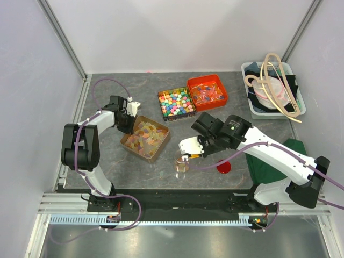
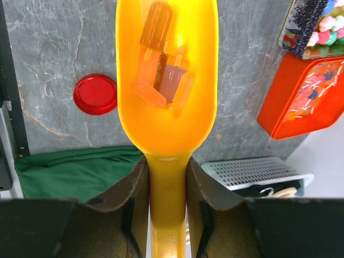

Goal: Pack the candies
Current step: Place the fake candies in the packing bottle.

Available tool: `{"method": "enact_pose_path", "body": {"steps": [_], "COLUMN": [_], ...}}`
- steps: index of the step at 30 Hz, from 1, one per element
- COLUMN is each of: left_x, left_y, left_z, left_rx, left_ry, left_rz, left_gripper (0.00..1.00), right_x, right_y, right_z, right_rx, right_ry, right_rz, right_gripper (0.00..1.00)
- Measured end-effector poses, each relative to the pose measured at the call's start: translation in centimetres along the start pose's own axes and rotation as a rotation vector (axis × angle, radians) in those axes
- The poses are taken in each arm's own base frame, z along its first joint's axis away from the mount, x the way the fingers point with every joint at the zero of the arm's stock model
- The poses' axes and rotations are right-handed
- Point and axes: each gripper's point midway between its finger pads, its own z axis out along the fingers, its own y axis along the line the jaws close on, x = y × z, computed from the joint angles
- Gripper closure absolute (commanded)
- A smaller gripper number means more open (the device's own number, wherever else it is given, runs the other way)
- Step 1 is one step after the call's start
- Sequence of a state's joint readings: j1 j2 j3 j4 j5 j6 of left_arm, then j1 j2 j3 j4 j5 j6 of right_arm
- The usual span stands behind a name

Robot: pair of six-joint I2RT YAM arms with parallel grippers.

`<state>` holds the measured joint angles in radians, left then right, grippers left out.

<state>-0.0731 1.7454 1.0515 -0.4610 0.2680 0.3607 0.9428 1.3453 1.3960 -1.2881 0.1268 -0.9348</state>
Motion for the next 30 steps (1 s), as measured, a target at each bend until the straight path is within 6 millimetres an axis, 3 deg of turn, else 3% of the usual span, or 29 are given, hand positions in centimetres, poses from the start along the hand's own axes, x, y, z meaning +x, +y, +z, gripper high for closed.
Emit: {"method": "enact_pose_path", "body": {"steps": [30], "left_x": [0.0], "left_y": [0.0], "left_z": [0.0], "left_rx": [0.004], "left_ry": [-0.003], "left_rz": [-0.003], "left_gripper": [0.98], "right_x": [-0.8], "right_y": [-2.1], "right_z": [-1.0], "right_rx": [0.102], "right_ry": [0.148], "right_rz": [-0.147], "right_gripper": [1.00]}}
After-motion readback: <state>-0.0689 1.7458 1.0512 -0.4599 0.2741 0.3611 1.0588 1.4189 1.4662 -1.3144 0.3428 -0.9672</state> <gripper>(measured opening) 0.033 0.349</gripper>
